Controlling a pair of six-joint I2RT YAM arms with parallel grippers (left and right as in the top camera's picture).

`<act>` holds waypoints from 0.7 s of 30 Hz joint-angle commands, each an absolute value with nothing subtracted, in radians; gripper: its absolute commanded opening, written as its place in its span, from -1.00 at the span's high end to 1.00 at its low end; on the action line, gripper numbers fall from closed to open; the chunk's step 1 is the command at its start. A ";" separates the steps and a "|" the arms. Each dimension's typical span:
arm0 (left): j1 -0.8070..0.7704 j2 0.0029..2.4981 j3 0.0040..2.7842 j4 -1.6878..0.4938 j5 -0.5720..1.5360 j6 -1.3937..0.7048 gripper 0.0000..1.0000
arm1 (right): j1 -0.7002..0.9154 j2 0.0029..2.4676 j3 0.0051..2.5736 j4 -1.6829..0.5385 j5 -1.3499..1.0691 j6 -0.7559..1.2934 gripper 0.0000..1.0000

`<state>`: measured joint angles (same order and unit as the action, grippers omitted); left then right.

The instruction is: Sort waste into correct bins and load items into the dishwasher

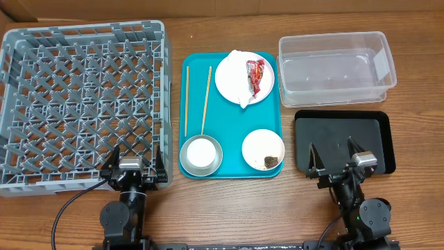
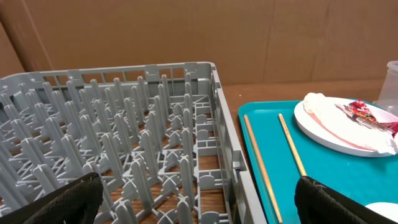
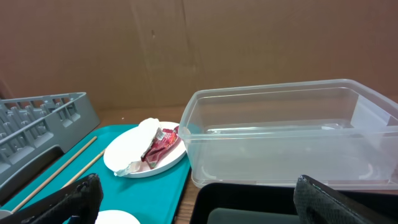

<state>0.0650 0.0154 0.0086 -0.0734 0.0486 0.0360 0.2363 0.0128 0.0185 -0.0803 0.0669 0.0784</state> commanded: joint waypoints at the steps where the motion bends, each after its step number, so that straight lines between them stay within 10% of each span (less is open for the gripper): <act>1: 0.060 0.006 0.005 -0.075 0.045 0.053 -1.00 | 0.236 0.003 0.008 -0.076 0.066 0.082 -1.00; 12: 0.060 0.006 0.005 -0.075 0.045 0.053 -1.00 | 0.236 0.003 0.008 -0.049 0.065 0.083 -1.00; 21: 0.059 0.006 0.005 -0.070 0.083 0.048 -0.99 | 0.236 0.003 0.008 0.176 -0.599 0.870 -1.00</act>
